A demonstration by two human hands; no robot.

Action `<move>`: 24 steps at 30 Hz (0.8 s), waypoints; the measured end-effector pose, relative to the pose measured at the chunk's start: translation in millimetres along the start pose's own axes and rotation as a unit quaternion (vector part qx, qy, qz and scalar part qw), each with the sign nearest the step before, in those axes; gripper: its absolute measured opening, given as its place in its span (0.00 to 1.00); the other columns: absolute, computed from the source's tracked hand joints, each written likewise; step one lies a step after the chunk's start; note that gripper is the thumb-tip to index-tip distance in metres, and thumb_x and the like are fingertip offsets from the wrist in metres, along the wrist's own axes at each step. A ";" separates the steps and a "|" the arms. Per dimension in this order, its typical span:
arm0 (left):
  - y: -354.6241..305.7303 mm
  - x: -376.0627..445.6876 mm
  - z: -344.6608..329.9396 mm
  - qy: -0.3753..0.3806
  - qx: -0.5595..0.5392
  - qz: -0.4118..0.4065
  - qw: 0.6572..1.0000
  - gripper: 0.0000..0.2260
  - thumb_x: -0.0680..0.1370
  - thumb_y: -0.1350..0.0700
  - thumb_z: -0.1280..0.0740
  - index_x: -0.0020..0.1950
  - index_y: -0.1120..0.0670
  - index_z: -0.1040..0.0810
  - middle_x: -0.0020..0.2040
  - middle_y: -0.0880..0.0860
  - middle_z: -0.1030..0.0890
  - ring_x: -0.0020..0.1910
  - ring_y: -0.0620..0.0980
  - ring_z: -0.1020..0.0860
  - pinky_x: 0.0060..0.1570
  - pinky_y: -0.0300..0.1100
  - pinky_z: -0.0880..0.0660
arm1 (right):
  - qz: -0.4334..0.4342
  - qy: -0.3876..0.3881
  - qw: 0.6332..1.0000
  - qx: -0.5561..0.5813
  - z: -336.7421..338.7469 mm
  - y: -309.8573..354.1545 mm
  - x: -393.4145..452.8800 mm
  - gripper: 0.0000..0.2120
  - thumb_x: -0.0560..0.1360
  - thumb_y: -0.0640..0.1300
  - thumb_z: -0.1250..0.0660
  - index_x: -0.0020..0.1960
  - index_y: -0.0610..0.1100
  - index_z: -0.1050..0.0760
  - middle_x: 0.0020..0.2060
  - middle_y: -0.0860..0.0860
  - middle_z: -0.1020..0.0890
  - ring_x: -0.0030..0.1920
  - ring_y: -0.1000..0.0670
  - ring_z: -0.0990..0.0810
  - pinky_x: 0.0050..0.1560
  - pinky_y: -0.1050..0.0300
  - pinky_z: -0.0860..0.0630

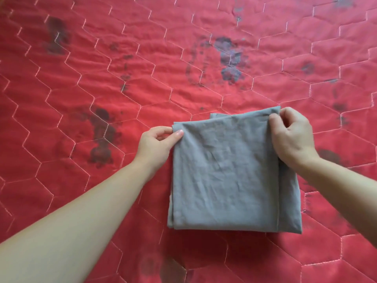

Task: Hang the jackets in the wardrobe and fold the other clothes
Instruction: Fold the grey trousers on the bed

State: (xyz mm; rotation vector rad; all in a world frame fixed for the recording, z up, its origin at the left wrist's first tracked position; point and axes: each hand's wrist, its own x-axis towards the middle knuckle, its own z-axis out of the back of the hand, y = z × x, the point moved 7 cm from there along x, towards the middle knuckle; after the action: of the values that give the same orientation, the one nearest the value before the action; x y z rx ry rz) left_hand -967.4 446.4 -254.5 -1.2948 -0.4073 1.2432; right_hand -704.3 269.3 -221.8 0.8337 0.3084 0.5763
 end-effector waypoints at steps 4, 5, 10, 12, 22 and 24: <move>15.5 20.0 -17.2 0.011 0.077 0.028 0.997 0.07 0.76 0.52 0.29 0.41 0.54 0.17 0.38 0.48 0.17 0.34 0.41 0.23 0.41 0.41 0.26 | -0.062 0.047 0.991 -0.111 -29.3 -34.5 12.4 0.13 0.80 0.49 0.41 0.45 0.40 0.27 0.46 0.42 0.24 0.46 0.46 0.29 0.45 0.56 0.37; 18.1 24.3 -19.0 0.008 0.101 0.026 0.995 0.09 0.77 0.51 0.30 0.40 0.54 0.17 0.38 0.49 0.17 0.36 0.44 0.23 0.42 0.45 0.25 | -0.072 0.047 0.989 -0.120 -33.9 -40.4 12.6 0.14 0.80 0.50 0.42 0.46 0.40 0.27 0.45 0.42 0.22 0.47 0.44 0.27 0.45 0.54 0.35; 15.5 36.8 -16.3 -0.012 0.177 0.014 0.984 0.12 0.76 0.46 0.31 0.39 0.54 0.18 0.33 0.46 0.21 0.35 0.47 0.25 0.37 0.41 0.29 | -0.086 0.043 0.979 -0.179 -37.0 -49.1 19.3 0.13 0.79 0.55 0.44 0.46 0.46 0.29 0.45 0.44 0.19 0.48 0.39 0.23 0.44 0.50 0.33; 12.1 37.1 -20.4 -0.015 0.216 0.010 0.976 0.13 0.77 0.47 0.32 0.41 0.56 0.19 0.37 0.50 0.19 0.39 0.51 0.24 0.40 0.44 0.29 | -0.089 0.063 0.974 -0.201 -38.7 -48.6 22.8 0.14 0.80 0.55 0.45 0.48 0.46 0.28 0.47 0.43 0.19 0.50 0.38 0.23 0.45 0.50 0.33; -8.0 -99.7 -85.2 0.125 0.421 -0.374 0.817 0.18 0.75 0.45 0.38 0.59 0.52 0.20 0.60 0.53 0.22 0.61 0.57 0.25 0.59 0.52 0.30 | 0.340 0.140 0.898 -0.240 -41.1 26.4 -94.6 0.19 0.72 0.54 0.36 0.59 0.46 0.23 0.62 0.45 0.24 0.64 0.42 0.28 0.66 0.42 0.38; 18.3 -110.0 -86.5 0.198 0.464 -0.326 0.800 0.26 0.76 0.40 0.43 0.70 0.51 0.26 0.71 0.53 0.28 0.72 0.55 0.33 0.71 0.53 0.39 | 0.320 0.233 0.873 -0.286 -49.3 4.9 -118.2 0.22 0.73 0.57 0.39 0.61 0.47 0.22 0.66 0.47 0.24 0.69 0.44 0.29 0.69 0.42 0.39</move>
State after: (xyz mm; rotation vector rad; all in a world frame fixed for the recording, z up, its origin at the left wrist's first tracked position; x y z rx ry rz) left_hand -944.9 307.1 -254.6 -0.4376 0.0925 0.4131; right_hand -824.6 231.9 -245.5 0.1830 0.2700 1.4248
